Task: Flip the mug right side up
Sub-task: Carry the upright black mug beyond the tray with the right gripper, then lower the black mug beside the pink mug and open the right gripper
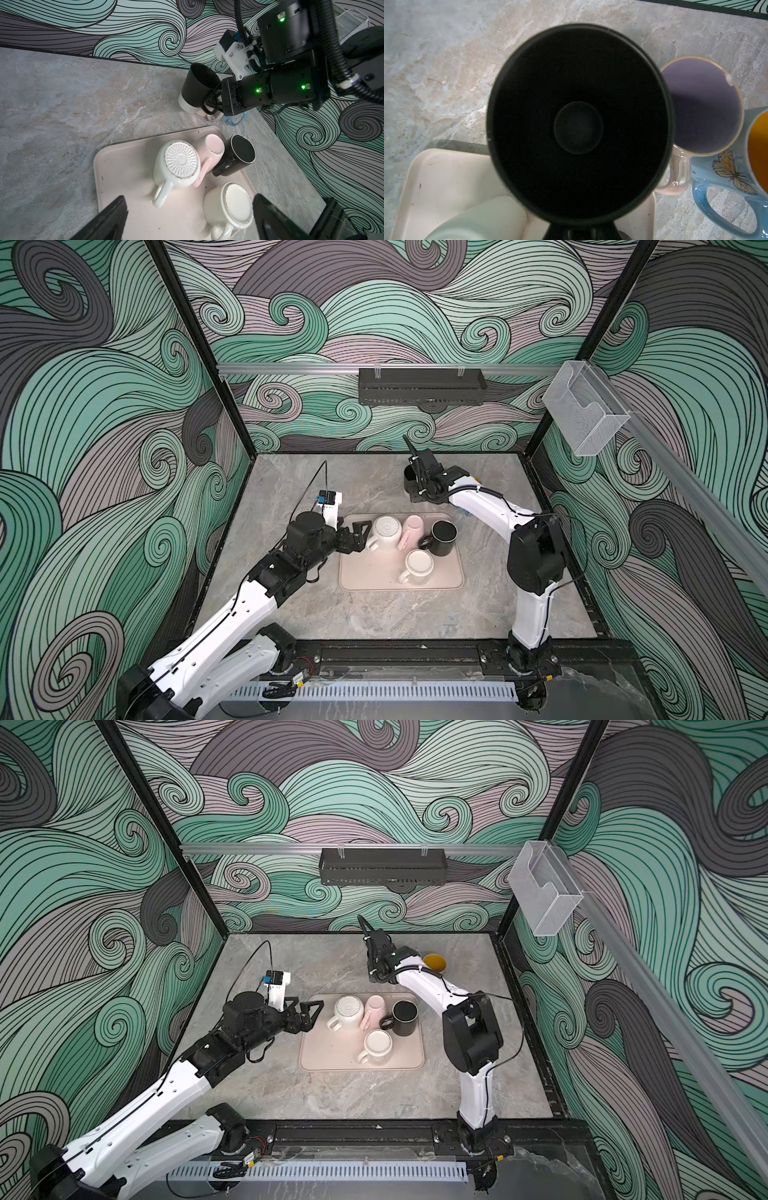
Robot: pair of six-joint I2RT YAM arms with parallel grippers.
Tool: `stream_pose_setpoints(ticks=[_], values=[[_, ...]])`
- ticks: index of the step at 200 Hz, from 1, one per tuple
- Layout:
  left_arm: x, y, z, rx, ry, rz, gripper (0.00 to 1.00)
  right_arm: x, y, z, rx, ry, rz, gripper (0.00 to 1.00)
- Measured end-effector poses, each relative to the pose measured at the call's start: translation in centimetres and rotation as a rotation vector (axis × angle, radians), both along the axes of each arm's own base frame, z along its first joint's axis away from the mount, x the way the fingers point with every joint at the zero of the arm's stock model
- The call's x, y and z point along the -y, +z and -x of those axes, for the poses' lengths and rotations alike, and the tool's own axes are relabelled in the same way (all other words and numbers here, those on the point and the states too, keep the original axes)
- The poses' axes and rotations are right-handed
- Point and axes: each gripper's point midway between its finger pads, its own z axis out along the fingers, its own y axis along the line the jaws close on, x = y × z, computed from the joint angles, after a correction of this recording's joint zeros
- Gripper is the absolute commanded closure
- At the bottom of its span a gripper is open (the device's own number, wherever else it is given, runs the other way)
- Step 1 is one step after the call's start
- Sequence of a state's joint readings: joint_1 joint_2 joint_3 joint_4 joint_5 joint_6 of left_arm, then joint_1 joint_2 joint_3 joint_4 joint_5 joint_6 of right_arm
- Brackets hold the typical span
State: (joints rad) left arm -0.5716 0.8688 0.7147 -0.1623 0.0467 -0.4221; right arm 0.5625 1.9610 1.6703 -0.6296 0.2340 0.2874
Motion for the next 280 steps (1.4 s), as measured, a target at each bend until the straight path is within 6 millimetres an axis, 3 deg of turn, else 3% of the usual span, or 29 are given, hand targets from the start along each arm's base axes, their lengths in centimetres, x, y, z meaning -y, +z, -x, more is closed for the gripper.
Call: stream_pose_setpoints(ticks=[83, 138, 213, 280], values=[[0.1, -0.5, 0.1, -0.013, -0.006, 0.007, 0.05, 0.5, -1.7, -1.6, -0.019, -0.026, 0.003, 1.00], [0.1, -0.7, 0.2, -0.018, -0.004, 0.007, 0.05, 1.2, -4.2, -2.1, -0.059, -0.044, 0.015, 1.00], [0.1, -1.3, 0.2, -0.026, -0.003, 0.005, 0.05, 1.0, -4.1, -2.7, -0.041, -0.054, -0.008, 1.00], [0.0, -1.4, 0.2, -0.029, -0.002, 0.003, 0.05, 1.1, -5.4, -3.2, -0.048, -0.068, -0.004, 1.00]])
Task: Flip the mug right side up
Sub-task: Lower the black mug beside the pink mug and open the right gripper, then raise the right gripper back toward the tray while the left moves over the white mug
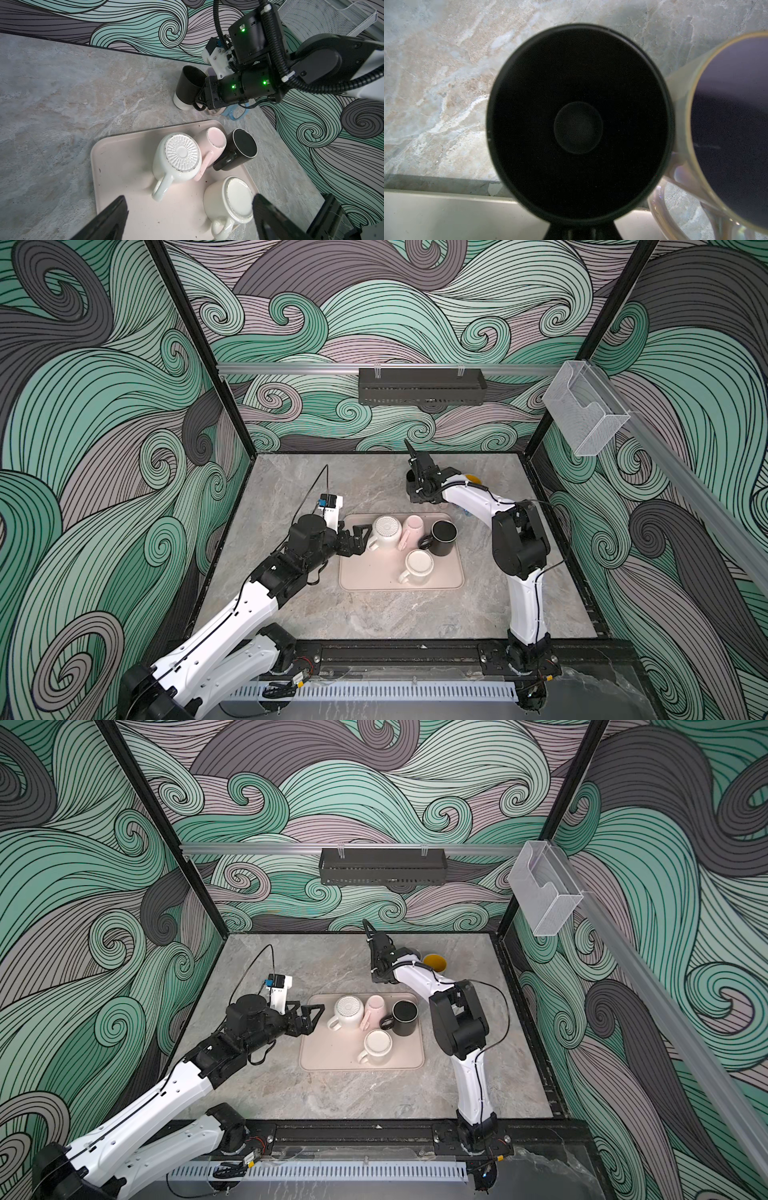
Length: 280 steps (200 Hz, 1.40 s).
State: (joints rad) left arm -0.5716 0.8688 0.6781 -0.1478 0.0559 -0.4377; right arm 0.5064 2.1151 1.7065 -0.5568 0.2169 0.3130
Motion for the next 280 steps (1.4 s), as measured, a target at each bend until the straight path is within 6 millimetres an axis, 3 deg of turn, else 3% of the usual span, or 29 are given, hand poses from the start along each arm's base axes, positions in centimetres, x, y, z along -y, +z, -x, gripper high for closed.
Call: stream_pose_setpoints(ticks=[45, 160, 280], values=[[0.0, 0.0, 0.0, 0.000, 0.000, 0.000, 0.05, 0.0, -0.4, -0.4, 0.010, -0.007, 0.006, 0.99], [0.0, -0.5, 0.0, -0.009, 0.000, -0.005, 0.05, 0.3, -1.0, -0.2, 0.045, -0.044, -0.020, 0.56], [0.0, -1.2, 0.0, -0.019, -0.001, -0.010, 0.05, 0.2, 5.3, 0.6, 0.156, -0.031, -0.118, 0.49]])
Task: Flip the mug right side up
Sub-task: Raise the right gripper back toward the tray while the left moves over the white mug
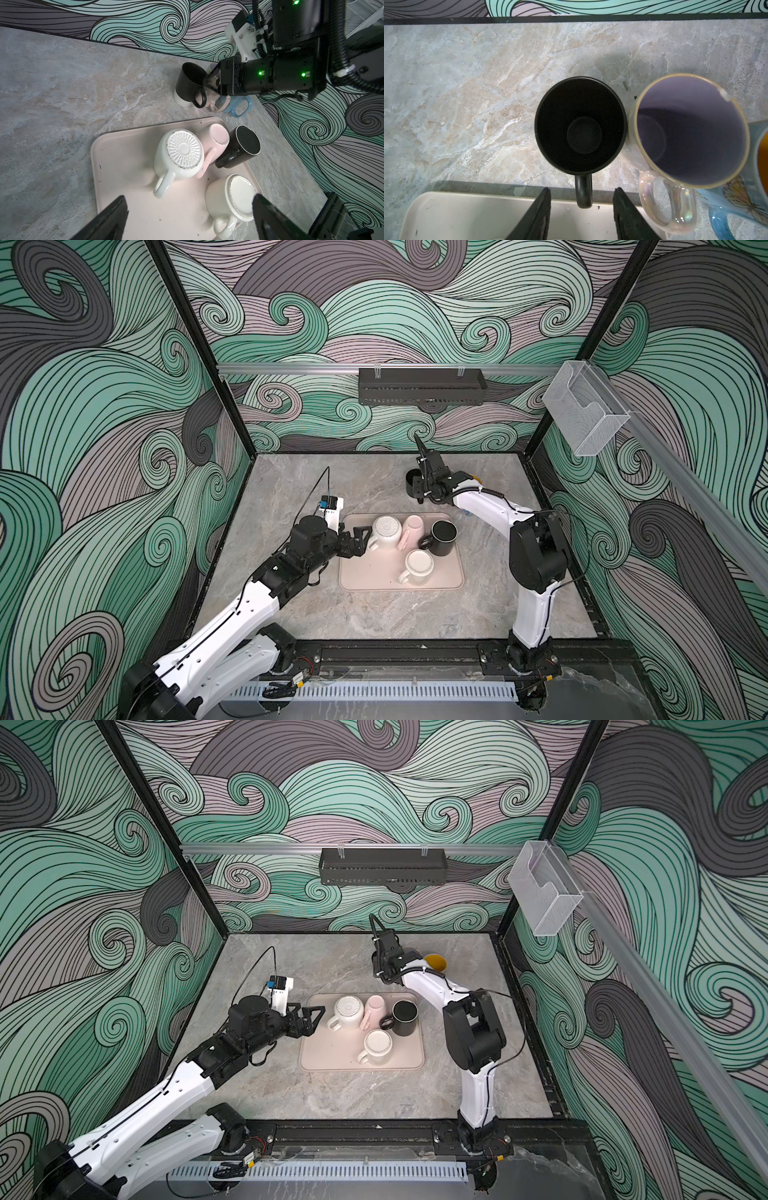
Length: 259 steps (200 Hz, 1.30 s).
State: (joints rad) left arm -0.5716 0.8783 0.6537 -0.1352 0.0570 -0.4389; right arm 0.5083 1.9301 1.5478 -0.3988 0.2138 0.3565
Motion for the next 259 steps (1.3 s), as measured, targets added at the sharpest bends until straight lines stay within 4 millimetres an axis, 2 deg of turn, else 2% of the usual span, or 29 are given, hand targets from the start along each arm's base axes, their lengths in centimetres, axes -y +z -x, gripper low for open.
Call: stream_pose_setpoints(ticks=[28, 85, 105, 153, 193, 221, 259], values=[[0.2, -0.9, -0.2, -0.025, -0.003, -0.014, 0.05, -0.2, 1.4, 0.8, 0.016, 0.016, -0.021, 0.48], [0.4, -2.1, -0.4, -0.060, -0.006, -0.033, 0.05, -1.6, 7.4, 4.5, 0.136, 0.098, -0.069, 0.46], [0.5, -2.6, -0.5, -0.071, -0.006, -0.041, 0.05, -2.2, 8.7, 5.8, 0.184, 0.134, -0.086, 0.47], [0.7, -4.2, -0.9, -0.110, -0.010, -0.076, 0.09, -3.2, 10.6, 8.0, 0.238, 0.217, -0.066, 0.46], [0.8, -5.9, -1.1, -0.146, -0.016, -0.115, 0.10, -1.9, 11.8, 10.9, 0.283, 0.243, -0.090, 0.46], [0.8, -6.8, -1.3, -0.162, -0.017, -0.144, 0.13, -1.5, 12.0, 13.1, 0.288, 0.288, -0.121, 0.47], [1.2, -7.0, -1.7, -0.169, -0.030, -0.168, 0.19, -3.2, 11.4, 16.8, 0.184, 0.390, -0.102, 0.48]])
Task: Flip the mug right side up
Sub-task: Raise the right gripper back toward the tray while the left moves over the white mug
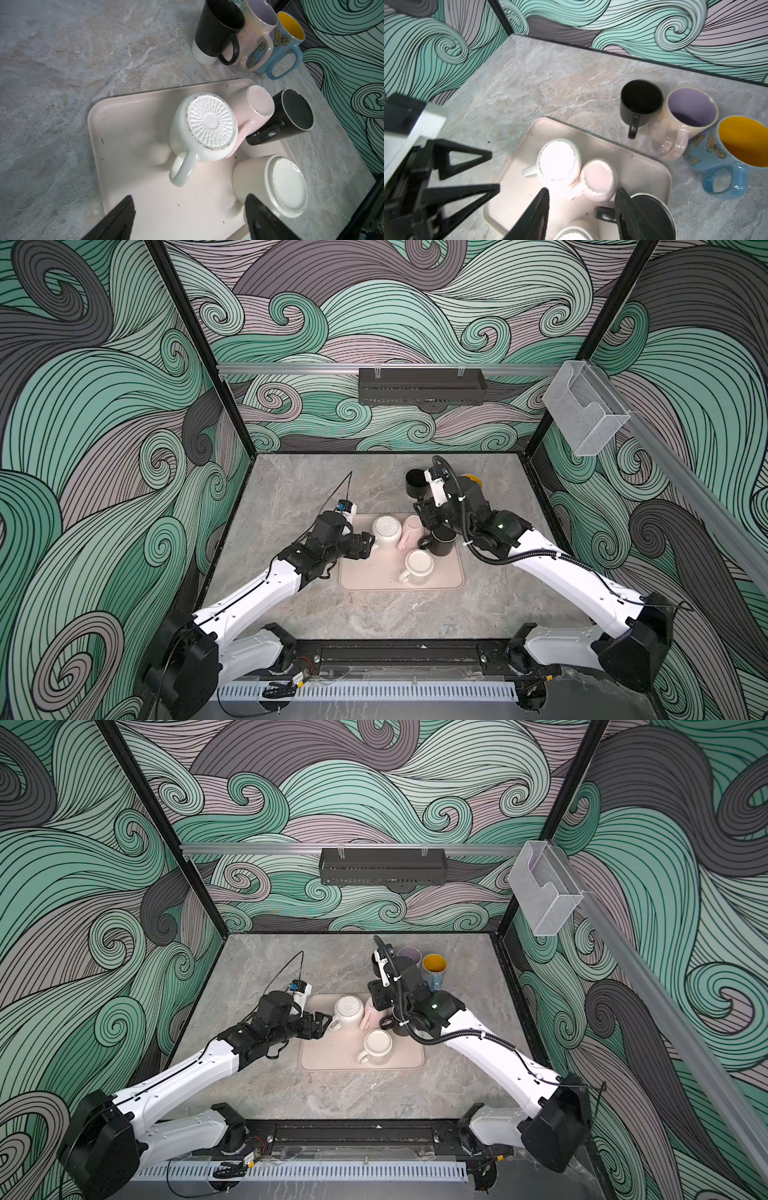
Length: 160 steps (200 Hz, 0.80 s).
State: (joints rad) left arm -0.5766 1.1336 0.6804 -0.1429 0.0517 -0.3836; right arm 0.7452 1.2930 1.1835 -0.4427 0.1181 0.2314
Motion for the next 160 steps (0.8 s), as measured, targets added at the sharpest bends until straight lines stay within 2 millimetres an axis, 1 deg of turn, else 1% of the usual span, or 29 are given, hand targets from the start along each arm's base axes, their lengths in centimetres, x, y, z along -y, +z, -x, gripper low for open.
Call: stream_pose_setpoints(ticks=[26, 39, 50, 55, 64, 69, 84, 116, 160], values=[[0.6, -0.4, -0.2, -0.008, -0.018, -0.019, 0.22, -0.7, -1.3, 2.4, -0.056, 0.057, -0.007, 0.49], [0.9, -0.9, -0.3, -0.017, -0.026, -0.036, 0.27, -0.6, -2.5, 3.5, -0.089, 0.071, -0.011, 0.49], [1.2, -1.2, -0.5, -0.020, -0.036, -0.059, 0.30, -0.6, -3.2, 3.9, -0.111, 0.077, -0.009, 0.49], [1.4, -1.4, -0.6, -0.022, -0.041, -0.066, 0.33, -0.7, -3.5, 4.0, -0.120, 0.077, -0.008, 0.49], [1.7, -1.6, -0.7, -0.024, -0.049, -0.082, 0.44, -0.8, -3.9, 4.0, -0.131, 0.077, -0.006, 0.49], [1.8, -1.7, -0.8, -0.024, -0.056, -0.093, 0.46, -0.9, -4.0, 4.0, -0.136, 0.077, -0.005, 0.49], [2.2, -2.1, -1.2, -0.024, -0.070, -0.127, 0.46, -1.1, -4.6, 3.9, -0.150, 0.077, 0.004, 0.49], [2.3, -3.3, -2.0, -0.033, -0.076, -0.196, 0.44, -1.7, -5.6, 4.1, -0.172, 0.090, 0.026, 0.49], [2.5, -5.4, -2.9, -0.068, -0.097, -0.274, 0.45, -1.9, -5.8, 4.2, -0.174, 0.094, 0.029, 0.50]])
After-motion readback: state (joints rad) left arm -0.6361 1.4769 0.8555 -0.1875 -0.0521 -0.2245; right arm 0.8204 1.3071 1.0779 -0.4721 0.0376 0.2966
